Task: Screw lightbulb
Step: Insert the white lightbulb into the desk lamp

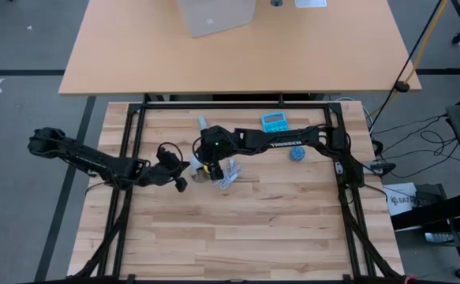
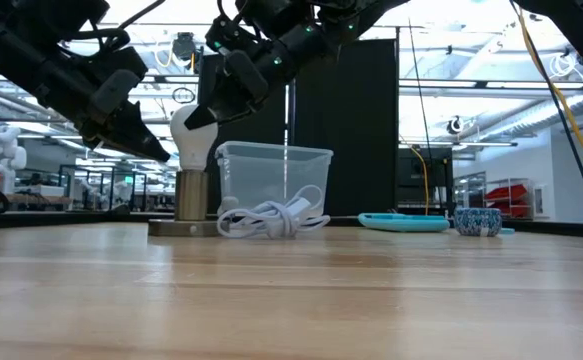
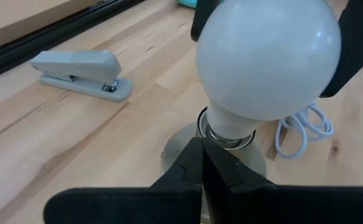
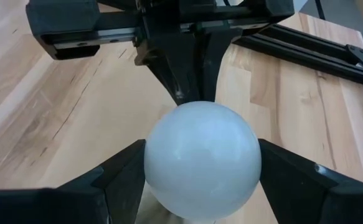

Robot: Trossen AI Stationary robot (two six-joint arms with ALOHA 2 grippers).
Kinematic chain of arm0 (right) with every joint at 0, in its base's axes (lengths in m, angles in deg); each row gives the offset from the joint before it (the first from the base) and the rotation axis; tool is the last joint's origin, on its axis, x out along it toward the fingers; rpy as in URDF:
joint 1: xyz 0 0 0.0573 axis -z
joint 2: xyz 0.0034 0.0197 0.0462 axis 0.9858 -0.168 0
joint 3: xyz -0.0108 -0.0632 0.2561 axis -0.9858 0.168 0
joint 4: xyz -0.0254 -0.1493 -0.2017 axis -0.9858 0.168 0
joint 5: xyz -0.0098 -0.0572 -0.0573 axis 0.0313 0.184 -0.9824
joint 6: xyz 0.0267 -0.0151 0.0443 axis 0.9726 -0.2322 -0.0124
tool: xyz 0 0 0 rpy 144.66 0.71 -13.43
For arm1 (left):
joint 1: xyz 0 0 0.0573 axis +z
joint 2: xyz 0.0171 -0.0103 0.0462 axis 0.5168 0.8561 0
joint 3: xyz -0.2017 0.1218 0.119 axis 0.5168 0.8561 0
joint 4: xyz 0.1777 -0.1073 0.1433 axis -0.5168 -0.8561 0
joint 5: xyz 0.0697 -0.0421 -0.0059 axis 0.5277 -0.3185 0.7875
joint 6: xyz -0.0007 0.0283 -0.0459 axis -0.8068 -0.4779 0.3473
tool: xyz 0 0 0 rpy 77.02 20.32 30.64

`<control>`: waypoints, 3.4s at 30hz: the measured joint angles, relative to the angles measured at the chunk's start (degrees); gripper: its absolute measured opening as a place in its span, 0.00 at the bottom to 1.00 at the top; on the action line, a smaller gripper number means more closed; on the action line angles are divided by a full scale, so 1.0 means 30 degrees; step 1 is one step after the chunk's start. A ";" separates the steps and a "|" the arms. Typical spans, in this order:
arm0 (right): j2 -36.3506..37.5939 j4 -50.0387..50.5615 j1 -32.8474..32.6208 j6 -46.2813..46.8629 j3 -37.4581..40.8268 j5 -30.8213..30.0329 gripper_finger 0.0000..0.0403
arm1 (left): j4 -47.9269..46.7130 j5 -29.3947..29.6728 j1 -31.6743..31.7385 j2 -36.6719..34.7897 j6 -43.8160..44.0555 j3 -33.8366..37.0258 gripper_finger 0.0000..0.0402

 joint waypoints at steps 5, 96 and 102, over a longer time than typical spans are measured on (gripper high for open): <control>-0.0133 -0.0164 -0.0016 0.0188 -0.0020 0.0002 0.67 | -0.0001 0.0007 0.0000 0.0000 -0.0017 0.0000 0.00; -0.0481 -0.0004 -0.1000 0.3117 0.0036 -0.2368 0.82 | 1.2027 0.5289 -0.1304 1.2925 0.1960 0.0022 0.48; -0.0474 0.0207 -0.0991 0.2735 0.0029 -0.2375 0.80 | 1.2026 0.5232 -0.1304 1.2925 0.1923 0.0022 0.48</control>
